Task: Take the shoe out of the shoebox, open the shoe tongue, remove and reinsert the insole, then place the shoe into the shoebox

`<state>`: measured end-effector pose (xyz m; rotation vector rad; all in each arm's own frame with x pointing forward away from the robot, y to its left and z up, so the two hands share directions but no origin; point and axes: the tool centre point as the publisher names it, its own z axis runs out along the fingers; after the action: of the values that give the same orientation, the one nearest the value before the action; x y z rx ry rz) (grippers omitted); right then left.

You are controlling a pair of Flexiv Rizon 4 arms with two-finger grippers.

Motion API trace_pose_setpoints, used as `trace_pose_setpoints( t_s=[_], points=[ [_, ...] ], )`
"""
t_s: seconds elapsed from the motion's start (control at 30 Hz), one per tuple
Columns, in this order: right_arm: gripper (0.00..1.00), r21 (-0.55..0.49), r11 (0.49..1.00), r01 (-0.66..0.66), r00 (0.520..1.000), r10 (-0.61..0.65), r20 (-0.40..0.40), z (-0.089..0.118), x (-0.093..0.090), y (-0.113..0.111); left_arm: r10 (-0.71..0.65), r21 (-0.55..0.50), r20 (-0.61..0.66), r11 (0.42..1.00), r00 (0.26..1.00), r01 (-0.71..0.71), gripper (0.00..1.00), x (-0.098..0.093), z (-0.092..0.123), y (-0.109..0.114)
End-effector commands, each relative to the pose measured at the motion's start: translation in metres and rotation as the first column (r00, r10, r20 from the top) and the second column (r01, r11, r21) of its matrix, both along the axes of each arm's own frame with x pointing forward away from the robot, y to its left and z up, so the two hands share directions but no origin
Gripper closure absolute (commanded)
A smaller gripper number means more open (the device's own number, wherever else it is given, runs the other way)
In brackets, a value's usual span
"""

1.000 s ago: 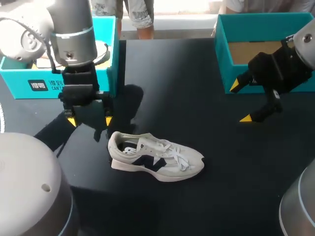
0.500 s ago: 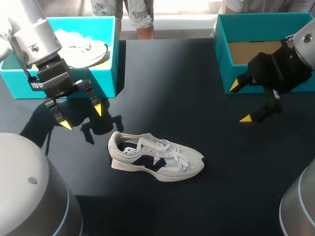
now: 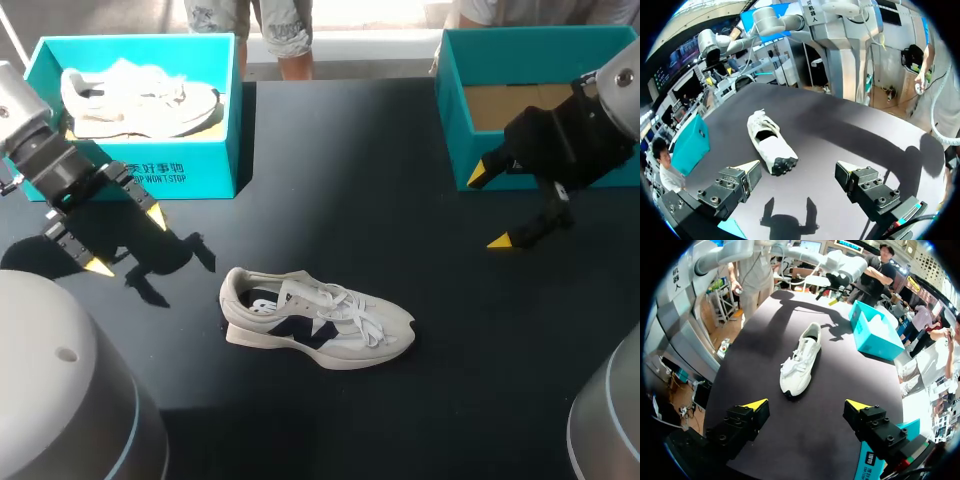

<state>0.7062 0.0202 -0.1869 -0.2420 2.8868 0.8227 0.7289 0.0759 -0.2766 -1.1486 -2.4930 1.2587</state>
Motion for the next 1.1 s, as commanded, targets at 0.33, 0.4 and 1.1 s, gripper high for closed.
trace_pose_setpoints(
  t_s=[0.33, 0.4, 1.1],
  points=[
    [0.00, -0.002, 1.000, -0.001, 1.000, 0.001, -0.002, -0.001, 0.001, 0.001, 0.150, -0.107, -0.012, 0.983, 0.989, -0.150, 0.00, -0.001, -0.006, 0.003],
    [0.00, -0.002, 1.000, -0.001, 1.000, 0.001, -0.002, -0.001, 0.001, 0.001, 0.212, -0.132, -0.099, 0.965, 0.972, -0.224, 0.00, -0.002, -0.017, 0.006],
    [0.00, -0.002, 1.000, -0.001, 1.000, 0.001, -0.002, -0.001, 0.001, 0.001, 0.509, -0.273, -0.419, 0.719, 0.752, -0.639, 0.00, -0.013, -0.095, 0.034]
  ],
)
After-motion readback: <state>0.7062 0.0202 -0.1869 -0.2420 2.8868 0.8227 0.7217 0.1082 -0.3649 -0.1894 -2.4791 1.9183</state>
